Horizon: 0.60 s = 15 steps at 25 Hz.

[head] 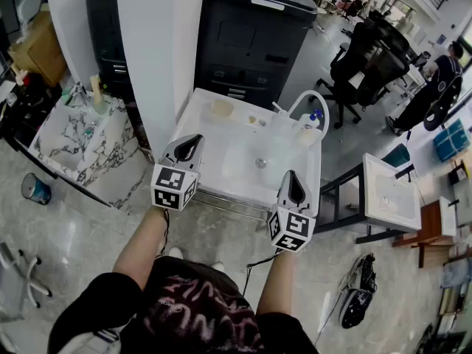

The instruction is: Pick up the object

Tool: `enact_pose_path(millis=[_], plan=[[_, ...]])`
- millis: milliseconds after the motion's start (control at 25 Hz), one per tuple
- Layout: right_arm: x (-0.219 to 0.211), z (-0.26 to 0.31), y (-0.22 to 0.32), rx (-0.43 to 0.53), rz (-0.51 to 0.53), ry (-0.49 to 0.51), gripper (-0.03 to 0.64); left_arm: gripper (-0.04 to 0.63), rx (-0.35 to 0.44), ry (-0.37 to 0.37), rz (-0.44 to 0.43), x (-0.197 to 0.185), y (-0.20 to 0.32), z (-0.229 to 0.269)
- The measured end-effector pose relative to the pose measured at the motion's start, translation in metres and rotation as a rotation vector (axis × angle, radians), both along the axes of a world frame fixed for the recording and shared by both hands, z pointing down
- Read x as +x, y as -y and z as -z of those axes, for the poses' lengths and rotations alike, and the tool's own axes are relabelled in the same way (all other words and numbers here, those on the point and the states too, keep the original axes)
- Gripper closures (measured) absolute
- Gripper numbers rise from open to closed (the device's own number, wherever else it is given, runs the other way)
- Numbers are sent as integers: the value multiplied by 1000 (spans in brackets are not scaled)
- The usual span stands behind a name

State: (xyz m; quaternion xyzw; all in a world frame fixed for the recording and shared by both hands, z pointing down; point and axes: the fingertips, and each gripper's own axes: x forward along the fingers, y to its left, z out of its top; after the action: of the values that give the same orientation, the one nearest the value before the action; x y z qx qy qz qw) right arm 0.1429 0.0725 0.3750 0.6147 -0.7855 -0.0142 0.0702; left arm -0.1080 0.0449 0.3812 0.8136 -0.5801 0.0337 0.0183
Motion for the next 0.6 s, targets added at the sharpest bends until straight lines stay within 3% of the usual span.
enact_pose_path(millis=[600], plan=[[-2, 3, -7, 2, -23, 0, 601, 581, 6, 19, -16, 0, -7, 3]])
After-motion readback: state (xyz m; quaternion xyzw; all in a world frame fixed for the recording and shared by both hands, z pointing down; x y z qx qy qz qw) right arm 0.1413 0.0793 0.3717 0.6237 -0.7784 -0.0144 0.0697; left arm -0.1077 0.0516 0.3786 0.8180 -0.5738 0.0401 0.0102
